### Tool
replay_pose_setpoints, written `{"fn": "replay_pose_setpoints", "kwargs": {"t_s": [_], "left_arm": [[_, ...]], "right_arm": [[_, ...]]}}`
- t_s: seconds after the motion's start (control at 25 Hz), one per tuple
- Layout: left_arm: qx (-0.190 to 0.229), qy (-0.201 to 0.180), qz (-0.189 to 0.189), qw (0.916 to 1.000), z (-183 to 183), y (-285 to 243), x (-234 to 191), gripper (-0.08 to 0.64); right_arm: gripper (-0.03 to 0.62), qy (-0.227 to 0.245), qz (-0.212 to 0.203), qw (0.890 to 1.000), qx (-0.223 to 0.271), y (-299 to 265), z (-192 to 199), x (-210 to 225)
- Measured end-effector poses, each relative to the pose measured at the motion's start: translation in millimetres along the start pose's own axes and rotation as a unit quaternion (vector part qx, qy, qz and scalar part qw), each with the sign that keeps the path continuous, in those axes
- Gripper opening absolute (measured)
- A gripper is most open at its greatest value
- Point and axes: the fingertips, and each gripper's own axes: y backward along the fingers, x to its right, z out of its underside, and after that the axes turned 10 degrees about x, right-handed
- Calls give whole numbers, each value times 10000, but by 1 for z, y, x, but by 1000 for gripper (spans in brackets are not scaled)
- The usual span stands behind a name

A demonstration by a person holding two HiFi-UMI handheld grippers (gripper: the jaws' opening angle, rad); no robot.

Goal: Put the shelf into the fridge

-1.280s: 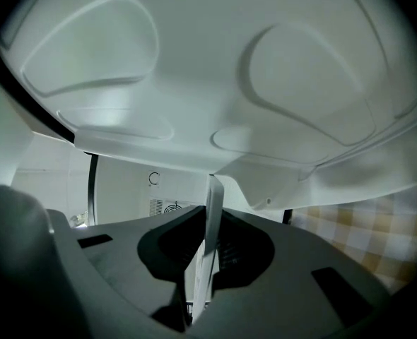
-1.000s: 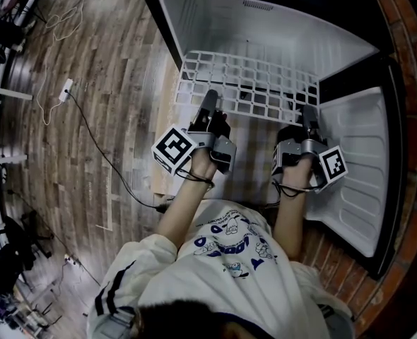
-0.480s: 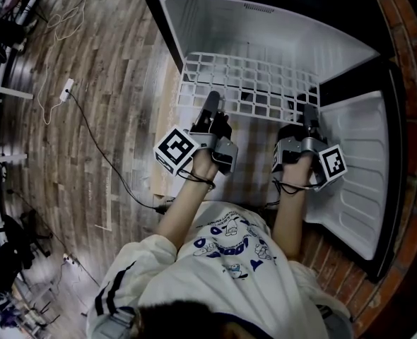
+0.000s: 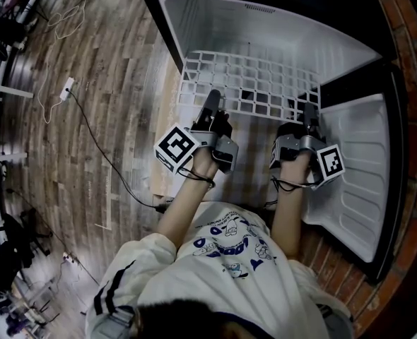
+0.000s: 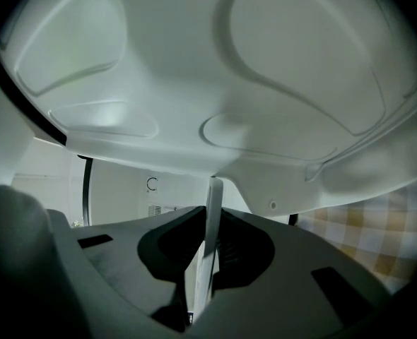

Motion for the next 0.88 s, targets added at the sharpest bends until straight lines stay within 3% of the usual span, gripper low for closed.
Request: {"fn": "replay_pose_setpoints", "kwargs": {"t_s": [0.68,0.88], "left_arm": [[-14,42,-21,10000,0,0,2,38],[-8,8,-95,10000,0,-11,-6,38]], "right_arm": [[51,261,-61,9995,156,-1,0,-5],[63,92,-77,9998,-141,-7,15,4]]}}
